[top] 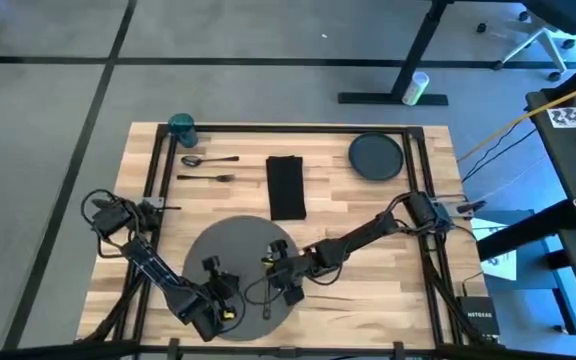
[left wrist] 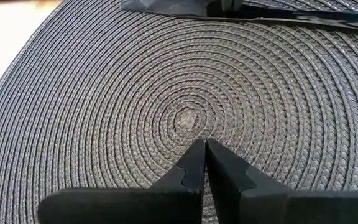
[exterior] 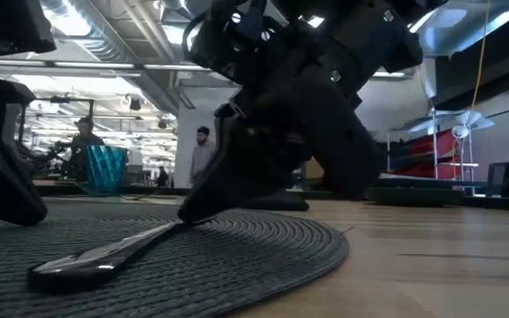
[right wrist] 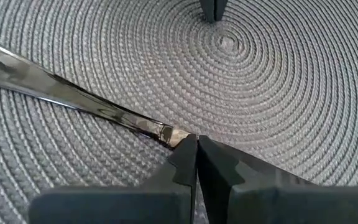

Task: Set table place
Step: Adjust the black table mat

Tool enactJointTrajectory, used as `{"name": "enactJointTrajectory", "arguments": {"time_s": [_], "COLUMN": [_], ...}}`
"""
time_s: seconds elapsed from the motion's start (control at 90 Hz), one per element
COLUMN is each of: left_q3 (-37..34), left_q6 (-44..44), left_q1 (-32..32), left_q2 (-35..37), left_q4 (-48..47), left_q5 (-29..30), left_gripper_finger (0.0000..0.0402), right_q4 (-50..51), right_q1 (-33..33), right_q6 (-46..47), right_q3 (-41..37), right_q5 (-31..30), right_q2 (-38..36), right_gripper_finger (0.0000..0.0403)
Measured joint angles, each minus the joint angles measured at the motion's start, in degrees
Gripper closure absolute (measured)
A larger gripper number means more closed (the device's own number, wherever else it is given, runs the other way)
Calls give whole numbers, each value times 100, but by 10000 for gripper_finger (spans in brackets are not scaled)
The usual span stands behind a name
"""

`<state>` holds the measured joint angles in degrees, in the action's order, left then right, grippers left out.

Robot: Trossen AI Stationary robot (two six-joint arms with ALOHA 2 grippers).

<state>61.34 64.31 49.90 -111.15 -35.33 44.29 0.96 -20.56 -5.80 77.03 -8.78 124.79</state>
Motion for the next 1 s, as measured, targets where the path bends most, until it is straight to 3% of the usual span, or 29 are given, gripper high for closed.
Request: {"name": "enactJointTrajectory", "arguments": {"time_s": [0.267, 0.722, 1.0], "left_q3": [-240, -273, -273], "left_q6": [450, 472, 474], "left_q1": [144, 195, 163], "left_q2": [4, 4, 4], "left_q4": [141, 288, 380], "left_q5": [104, 63, 42], "left_gripper_finger": [402, 402, 402], "right_q4": [226, 383, 830], "right_q1": [-2, 2, -5], "right_q6": [-4, -505, -692], "right_q3": [8, 0, -43], "right_q5": [-8, 333, 301], "right_q2": [-15, -20, -430], "right_gripper_finger": [403, 403, 403]}}
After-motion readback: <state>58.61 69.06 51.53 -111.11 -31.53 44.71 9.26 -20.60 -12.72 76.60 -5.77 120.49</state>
